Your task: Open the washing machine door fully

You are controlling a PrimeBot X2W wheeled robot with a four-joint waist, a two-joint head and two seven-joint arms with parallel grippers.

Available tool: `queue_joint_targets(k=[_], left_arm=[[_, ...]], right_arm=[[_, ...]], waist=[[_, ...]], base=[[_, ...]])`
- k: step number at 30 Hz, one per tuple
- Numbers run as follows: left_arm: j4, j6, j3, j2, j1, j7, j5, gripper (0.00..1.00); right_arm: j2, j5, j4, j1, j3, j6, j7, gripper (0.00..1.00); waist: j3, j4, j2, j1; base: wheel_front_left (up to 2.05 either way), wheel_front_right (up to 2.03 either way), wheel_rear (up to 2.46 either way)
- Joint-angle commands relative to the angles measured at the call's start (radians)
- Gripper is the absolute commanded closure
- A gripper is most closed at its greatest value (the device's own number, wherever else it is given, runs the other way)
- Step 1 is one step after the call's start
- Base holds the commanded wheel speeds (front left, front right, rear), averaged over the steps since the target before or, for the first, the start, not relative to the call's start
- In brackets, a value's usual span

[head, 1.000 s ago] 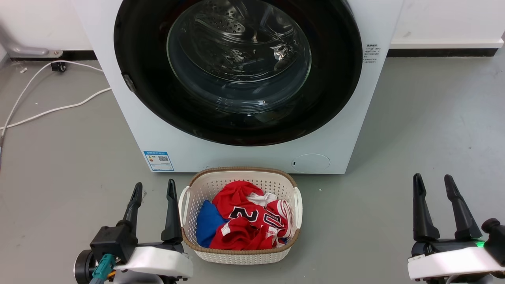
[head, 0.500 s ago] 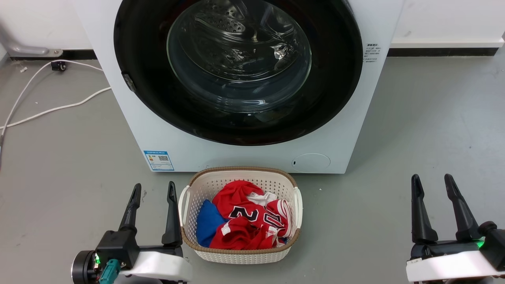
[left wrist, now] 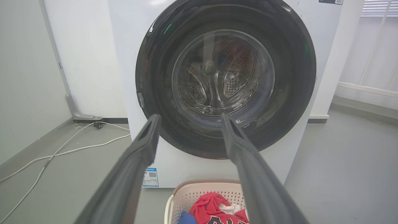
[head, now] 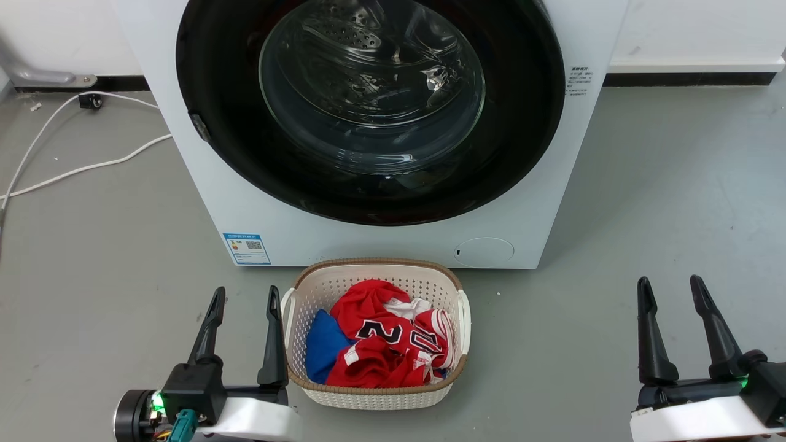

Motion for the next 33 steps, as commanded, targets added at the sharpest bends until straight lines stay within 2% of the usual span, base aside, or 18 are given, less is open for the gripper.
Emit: queue_joint_targets(k=[1, 26, 27, 28, 33], left_arm=[[0.003, 0.006, 0.0, -0.002, 0.006, -0.003, -0.007, 0.0], [0.033, 0.026, 0.004, -0.002, 0.005, -0.003, -0.014, 0.0], [0.034, 0.027, 0.005, -0.002, 0.005, -0.003, -0.015, 0.0], [0.034, 0.028, 0.004, -0.002, 0.006, -0.003, -0.015, 0.0], [0.037, 0.028, 0.004, -0.002, 0.006, -0.003, -0.022, 0.0]], right_arm=[[0.0, 0.013, 0.005, 0.011, -0.001, 0.0, -0.002, 0.0], [0.0, 0.026, 0.042, 0.008, 0.002, 0.0, -0.002, 0.0], [0.0, 0.026, 0.043, 0.008, 0.003, 0.0, -0.002, 0.54], [0.0, 0.025, 0.044, 0.008, 0.004, 0.0, -0.002, 0.98], [0.0, 0.024, 0.043, 0.005, 0.008, 0.0, -0.002, 1.0]], waist=[[0.0, -0.001, 0.0, 0.0], [-0.004, 0.0, 0.0, 0.0], [-0.004, 0.0, 0.0, 0.0], [-0.004, 0.0, 0.0, 0.0], [-0.004, 0.0, 0.0, 0.0]], base=[[0.0, 0.0, 0.0], [0.0, 0.0, 0.0], [0.0, 0.0, 0.0], [0.0, 0.0, 0.0], [0.0, 0.0, 0.0]])
